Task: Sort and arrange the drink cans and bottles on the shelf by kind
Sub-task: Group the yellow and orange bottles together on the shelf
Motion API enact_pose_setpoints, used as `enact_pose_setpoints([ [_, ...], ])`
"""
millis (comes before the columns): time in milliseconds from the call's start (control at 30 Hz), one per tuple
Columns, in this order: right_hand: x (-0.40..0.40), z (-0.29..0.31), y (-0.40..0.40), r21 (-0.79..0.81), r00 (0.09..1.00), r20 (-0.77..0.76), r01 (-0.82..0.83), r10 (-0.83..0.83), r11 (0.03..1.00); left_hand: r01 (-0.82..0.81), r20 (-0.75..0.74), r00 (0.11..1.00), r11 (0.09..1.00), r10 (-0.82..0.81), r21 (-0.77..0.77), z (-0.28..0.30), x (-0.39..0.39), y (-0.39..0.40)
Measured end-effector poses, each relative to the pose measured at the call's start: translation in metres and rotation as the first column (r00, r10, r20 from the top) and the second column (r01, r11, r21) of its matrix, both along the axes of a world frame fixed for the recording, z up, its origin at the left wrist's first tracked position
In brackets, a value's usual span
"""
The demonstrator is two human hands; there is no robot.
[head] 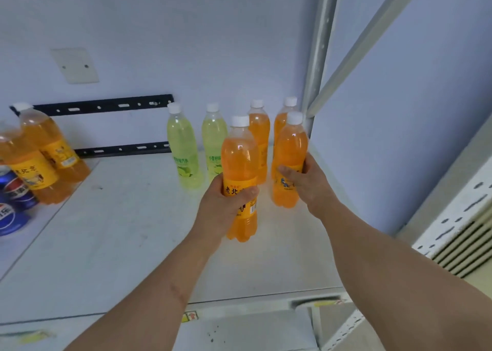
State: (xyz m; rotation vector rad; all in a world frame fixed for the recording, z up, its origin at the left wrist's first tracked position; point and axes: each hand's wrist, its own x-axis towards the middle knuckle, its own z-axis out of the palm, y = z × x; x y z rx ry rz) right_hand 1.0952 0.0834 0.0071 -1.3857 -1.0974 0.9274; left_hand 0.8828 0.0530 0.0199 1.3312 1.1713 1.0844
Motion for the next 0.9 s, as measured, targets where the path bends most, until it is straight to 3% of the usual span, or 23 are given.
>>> enact_pose_setpoints([
  [233, 0.010, -0.007, -0.002, -0.148, 0.978, 0.209, 0.045, -0.014, 0.988, -0.012, -0.038, 0.999, 1.000, 0.013, 0.013, -0.001, 0.016, 0.023],
  [333, 0.012, -0.002, -0.013, -0.341, 0.929, 0.367, 0.080, 0.054, 0.936, -0.013, -0.080, 0.997, 1.000, 0.013, 0.004, -0.001, 0.023, 0.037],
  [400, 0.016, 0.000, -0.022, -0.485, 0.804, 0.559, 0.122, 0.200, 0.866, -0.006, -0.104, 0.995, 1.000, 0.007, 0.006, -0.002, 0.028, 0.044],
  [500, 0.013, 0.000, -0.033, -0.485, 0.435, 0.819, 0.175, 0.374, 0.857, 0.001, -0.151, 0.989, 1.000, 0.001, 0.011, -0.006, 0.035, 0.054],
  [567, 0.009, -0.001, -0.039, -0.441, 0.220, 0.888, 0.161, 0.403, 0.883, 0.004, -0.166, 0.986, 1.000, -0.002, 0.012, -0.007, 0.039, 0.059],
  [633, 0.003, 0.000, -0.046, -0.416, 0.084, 0.909, 0.114, 0.409, 0.902, 0.003, -0.176, 0.984, 1.000, 0.000, 0.020, -0.008, 0.042, 0.064],
  [700, -0.003, 0.000, -0.049, -0.419, 0.031, 0.908, 0.078, 0.418, 0.905, 0.000, -0.189, 0.982, 0.999, 0.007, 0.036, -0.009, 0.044, 0.068],
  [900, -0.022, -0.001, -0.054, -0.428, 0.028, 0.904, 0.057, 0.427, 0.902, 0.057, -0.248, 0.968, 0.997, -0.043, 0.052, -0.012, 0.041, 0.072],
])
